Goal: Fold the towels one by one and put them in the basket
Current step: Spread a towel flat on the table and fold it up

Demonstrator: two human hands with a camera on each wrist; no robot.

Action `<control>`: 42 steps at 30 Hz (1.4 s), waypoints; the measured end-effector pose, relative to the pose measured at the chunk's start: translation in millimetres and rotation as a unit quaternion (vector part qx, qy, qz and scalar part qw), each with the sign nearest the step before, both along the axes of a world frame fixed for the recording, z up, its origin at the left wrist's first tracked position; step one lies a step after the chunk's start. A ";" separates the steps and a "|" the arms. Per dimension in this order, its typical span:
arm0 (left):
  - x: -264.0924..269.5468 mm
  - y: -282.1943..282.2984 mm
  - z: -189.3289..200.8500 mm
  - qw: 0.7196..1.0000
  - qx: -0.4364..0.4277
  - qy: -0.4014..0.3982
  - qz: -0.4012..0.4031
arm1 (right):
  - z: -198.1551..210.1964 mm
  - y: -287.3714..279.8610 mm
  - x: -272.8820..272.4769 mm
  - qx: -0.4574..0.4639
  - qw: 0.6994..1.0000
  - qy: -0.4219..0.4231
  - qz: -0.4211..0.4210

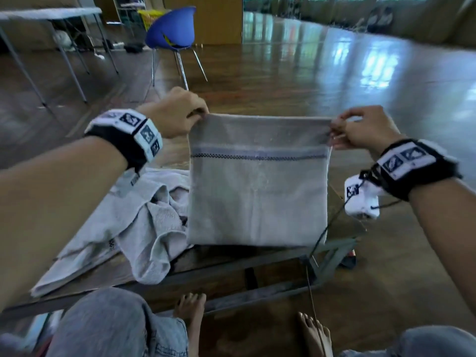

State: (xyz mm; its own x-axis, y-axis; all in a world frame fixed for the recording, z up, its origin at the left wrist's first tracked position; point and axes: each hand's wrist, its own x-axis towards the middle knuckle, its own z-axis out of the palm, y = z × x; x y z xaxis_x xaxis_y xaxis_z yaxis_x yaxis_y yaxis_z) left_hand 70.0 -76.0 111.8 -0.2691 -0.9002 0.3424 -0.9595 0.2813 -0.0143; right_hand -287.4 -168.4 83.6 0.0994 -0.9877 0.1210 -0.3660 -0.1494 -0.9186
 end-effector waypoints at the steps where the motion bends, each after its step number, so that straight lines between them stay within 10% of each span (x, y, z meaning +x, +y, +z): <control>1: -0.4 0.0 13.9 1.000 -0.010 -0.015 0.012 | 16.3 1.9 1.4 -0.021 1.000 -0.015 -0.006; 10: -20.7 55.8 44.1 0.973 -0.206 0.107 0.007 | 45.1 34.0 -46.6 -0.222 0.974 0.008 -0.036; 15: -34.3 97.8 -16.3 0.986 0.093 0.137 0.005 | -34.3 63.8 -87.5 -0.103 0.973 0.159 0.134; 21: -40.2 91.8 -93.9 0.926 0.364 0.085 0.059 | -109.5 76.1 -90.2 0.093 0.911 0.291 0.276; 34: -23.1 -9.7 -169.4 0.946 0.030 0.250 0.205 | -173.1 -6.2 -31.5 -0.023 0.969 0.245 0.007; 42: -17.4 -34.4 -199.5 0.920 0.122 0.307 0.212 | -199.2 -31.7 -7.1 0.007 0.950 0.304 0.070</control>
